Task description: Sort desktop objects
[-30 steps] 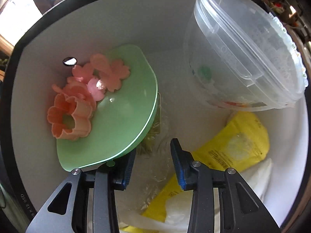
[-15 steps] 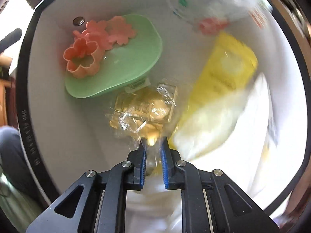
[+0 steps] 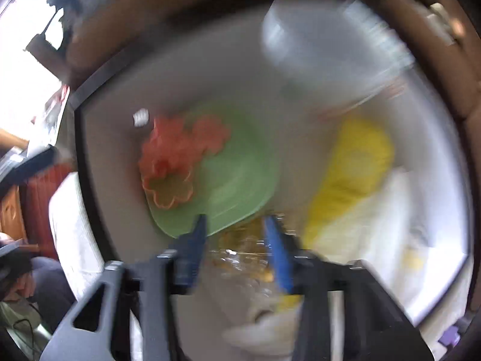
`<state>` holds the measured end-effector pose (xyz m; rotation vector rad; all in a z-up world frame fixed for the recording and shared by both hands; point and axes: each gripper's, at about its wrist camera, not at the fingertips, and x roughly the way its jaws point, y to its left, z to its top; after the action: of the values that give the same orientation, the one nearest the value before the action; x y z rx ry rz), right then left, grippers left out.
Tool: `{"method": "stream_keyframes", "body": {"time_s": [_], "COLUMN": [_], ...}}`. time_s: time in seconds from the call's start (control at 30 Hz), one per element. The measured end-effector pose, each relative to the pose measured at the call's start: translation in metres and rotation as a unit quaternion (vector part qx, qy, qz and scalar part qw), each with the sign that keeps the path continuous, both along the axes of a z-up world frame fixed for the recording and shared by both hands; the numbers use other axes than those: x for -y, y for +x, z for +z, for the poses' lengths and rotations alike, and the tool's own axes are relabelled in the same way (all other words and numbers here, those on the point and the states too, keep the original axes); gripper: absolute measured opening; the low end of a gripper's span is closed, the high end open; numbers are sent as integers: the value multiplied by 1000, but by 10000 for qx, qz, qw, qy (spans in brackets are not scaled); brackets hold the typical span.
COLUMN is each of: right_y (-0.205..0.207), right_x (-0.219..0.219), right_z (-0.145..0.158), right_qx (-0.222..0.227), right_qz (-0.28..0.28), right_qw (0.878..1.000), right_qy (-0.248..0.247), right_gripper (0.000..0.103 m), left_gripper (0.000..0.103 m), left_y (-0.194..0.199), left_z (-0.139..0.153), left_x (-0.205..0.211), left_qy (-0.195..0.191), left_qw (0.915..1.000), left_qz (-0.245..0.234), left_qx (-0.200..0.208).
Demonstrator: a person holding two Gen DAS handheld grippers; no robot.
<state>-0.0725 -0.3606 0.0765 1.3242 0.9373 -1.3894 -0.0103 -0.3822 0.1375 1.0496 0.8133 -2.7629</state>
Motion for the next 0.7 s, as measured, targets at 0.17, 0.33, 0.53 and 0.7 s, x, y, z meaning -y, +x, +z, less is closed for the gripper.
{"method": "stream_keyframes", "body": {"time_s": [0.17,0.33,0.53,0.7], "right_y": [6,-3,-7,3], "right_x": [21,13,-38,-91], "right_z": [-36,-27,39,80], "right_qx": [36,267,-285,-556], "right_qz": [-108,-289,-741,-1183], "right_qw": [9999,9991,9953,9850], "right_qy": [97,165,-562,-1130], "right_gripper": [30,31,65,68], "left_gripper": [74,74,74,81], "left_y": [-5,-5,-17,-30], "left_z": [-4,-4,0,0], "left_x": [-5,-3,-35,-72], "left_qy": [-139,-97,-378,-905], "left_qw": [9998,9999,9982,9931], "left_qz": [-28,-22,-458,-670], "left_qx": [123,80,106,327]}}
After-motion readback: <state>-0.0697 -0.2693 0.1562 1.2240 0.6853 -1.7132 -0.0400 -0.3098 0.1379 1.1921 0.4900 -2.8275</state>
